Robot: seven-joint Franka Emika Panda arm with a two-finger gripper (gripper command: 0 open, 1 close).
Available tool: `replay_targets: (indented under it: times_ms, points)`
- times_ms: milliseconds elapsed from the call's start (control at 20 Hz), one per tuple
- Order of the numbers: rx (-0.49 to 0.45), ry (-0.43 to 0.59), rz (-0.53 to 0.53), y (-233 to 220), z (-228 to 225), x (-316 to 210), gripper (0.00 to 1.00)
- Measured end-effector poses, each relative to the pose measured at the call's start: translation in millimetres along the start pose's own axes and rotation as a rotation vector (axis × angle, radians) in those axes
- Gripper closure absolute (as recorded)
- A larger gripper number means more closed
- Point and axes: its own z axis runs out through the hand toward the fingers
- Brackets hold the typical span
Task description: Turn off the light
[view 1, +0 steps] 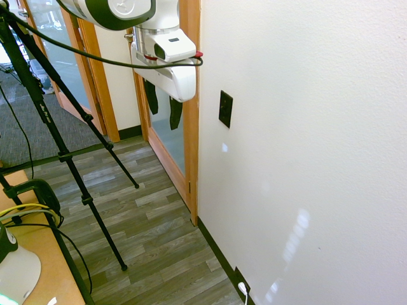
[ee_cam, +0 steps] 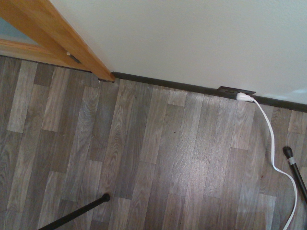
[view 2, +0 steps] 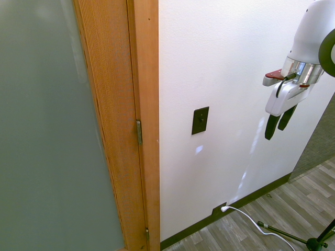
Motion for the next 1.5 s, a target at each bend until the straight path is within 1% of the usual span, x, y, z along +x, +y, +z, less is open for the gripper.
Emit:
replay_targets:
  times_ms: [150,300,550,750,900,1100,1150,1350,1500]
  points:
    - [-0.001,0.013,-0.010,-1.2,1.0,1.0,0.00]
    - [0.038,0.045,-0.009,-15.1,5.1,7.2,0.00]
    - [0.126,0.094,0.026,-59.9,23.4,34.5,0.00]
    - [0.187,0.117,0.050,-107.1,22.6,58.1,0.00]
    - [0.214,0.134,0.081,-134.8,25.4,74.8,0.00]
    - [0.223,0.141,0.119,-154.1,53.2,87.1,0.00]
    - [0.228,0.147,0.129,-156.9,61.5,88.1,1.00]
    - [0.292,0.204,0.206,-163.0,75.6,93.6,1.00]
    - [0.301,0.243,0.251,-164.3,74.8,94.5,1.00]
